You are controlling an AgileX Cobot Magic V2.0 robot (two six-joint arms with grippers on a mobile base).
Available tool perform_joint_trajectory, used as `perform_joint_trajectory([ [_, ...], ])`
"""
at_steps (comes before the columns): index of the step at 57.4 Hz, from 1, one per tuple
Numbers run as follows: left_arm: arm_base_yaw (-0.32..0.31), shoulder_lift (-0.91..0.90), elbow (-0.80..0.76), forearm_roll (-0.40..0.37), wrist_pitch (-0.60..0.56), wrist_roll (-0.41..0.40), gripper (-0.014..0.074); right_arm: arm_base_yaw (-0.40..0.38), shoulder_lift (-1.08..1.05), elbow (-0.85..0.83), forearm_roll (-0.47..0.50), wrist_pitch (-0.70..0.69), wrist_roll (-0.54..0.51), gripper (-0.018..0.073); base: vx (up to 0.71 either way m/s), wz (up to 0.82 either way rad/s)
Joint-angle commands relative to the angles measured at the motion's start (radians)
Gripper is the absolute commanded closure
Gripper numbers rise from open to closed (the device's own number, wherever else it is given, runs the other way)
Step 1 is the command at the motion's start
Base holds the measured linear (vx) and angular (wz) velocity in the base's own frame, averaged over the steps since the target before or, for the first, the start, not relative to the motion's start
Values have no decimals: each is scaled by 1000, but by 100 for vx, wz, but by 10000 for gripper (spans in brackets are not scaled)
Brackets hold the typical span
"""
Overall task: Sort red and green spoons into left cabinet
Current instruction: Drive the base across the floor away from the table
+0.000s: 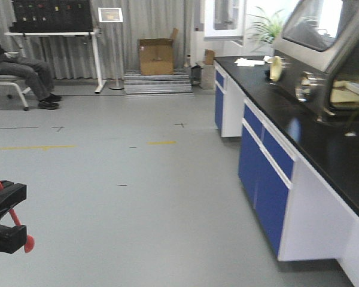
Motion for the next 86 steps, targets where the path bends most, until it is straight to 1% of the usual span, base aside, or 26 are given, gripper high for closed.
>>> perform_joint_trajectory([
  [1,-4,-12,-37,-10,-83,-8,601,-2,-1,-37,-5,-83,-2,562,44,33],
  [41,-4,-11,-37,-10,-81,-8,601,-2,-1,-37,-5,-77,-2,562,52,26],
  [86,-4,-11,-37,-10,-80,-8,601,-2,-1,-37,-5,-77,-2,562,61,0],
])
